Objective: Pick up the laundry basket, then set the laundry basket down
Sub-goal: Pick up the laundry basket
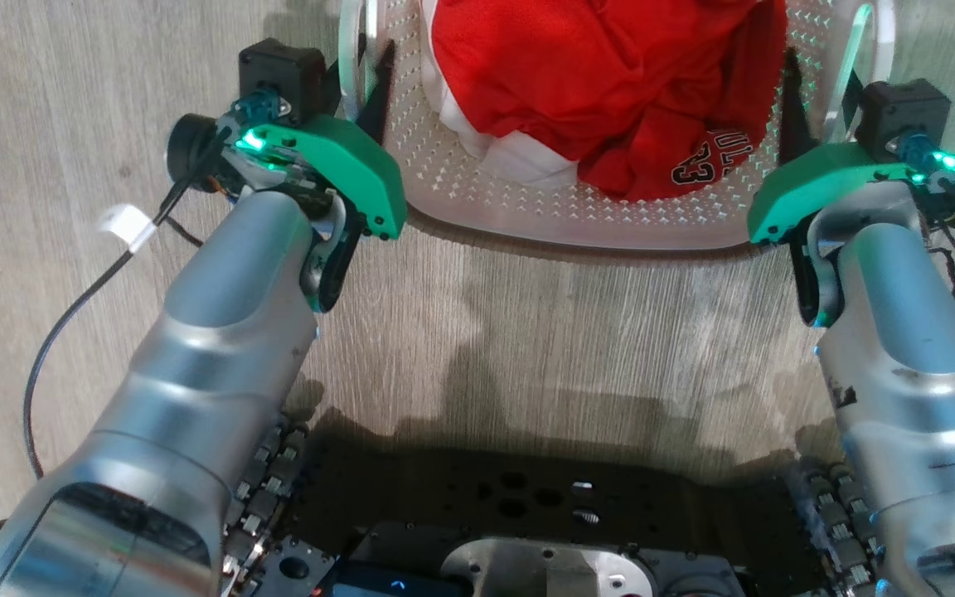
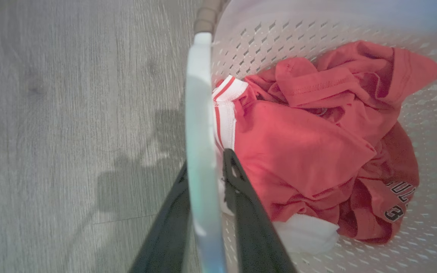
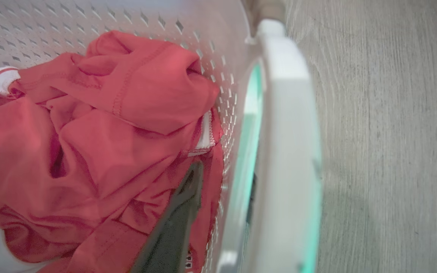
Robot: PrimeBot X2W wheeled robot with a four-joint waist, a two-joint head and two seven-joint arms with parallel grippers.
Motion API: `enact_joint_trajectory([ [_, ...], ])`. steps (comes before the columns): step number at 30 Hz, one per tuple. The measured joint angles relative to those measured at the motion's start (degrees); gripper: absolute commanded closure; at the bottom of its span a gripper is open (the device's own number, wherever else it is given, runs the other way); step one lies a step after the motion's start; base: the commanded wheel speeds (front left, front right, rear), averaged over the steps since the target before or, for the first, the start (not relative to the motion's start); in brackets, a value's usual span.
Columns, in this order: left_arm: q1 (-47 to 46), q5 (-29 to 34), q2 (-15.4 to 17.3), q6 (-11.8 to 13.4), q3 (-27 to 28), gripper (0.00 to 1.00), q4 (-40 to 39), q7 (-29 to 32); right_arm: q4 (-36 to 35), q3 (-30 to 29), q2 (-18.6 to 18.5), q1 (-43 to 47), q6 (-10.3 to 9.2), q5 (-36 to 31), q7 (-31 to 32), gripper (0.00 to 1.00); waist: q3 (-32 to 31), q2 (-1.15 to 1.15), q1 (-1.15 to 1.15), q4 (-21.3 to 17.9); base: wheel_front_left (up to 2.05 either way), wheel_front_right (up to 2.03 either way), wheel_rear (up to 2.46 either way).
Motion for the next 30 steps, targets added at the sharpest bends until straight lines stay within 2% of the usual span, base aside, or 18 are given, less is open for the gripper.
enact_joint_trajectory([
  [2, -0.12, 0.00, 0.03, 0.02, -0.14, 0.88, 0.04, 0.00, 0.55, -0.10, -0.02, -0.32, 0.00, 0.00, 0.00, 0.63, -0.02, 0.00, 0.00, -0.02, 0.00, 0.00, 0.00],
  [3, -0.13, 0.01, 0.11, 0.01, -0.23, 1.00, 0.11, 0.00, 0.76, -0.21, -0.08, -0.50, 0.00, 0.07, 0.00, 0.74, -0.07, 0.00, 0.00, -0.03, 0.00, 0.00, 0.00],
  [4, -0.12, 0.00, 0.11, 0.04, -0.30, 1.00, 0.13, 0.00, 0.88, -0.22, -0.08, -0.68, 0.00, 0.07, 0.00, 1.00, -0.16, 0.00, 0.00, -0.05, 0.00, 0.00, 0.00],
  [17, 2.59, -1.86, 0.12, 0.09, -1.86, 1.00, 0.97, 0.10, 6.30, -0.55, -0.03, -1.91, 0.00, 1.12, -0.43, 1.00, -4.62, -0.01, 0.00, 0.23, 0.00, 0.00, 0.00],
  [30, 9.17, -3.01, -0.02, 0.51, -3.30, 1.00, 3.75, 0.10, 18.48, 4.61, 0.26, -1.60, 0.01, 7.05, -0.43, 1.00, -15.53, 0.00, 0.00, -0.45, 0.00, 0.00, 0.00],
])
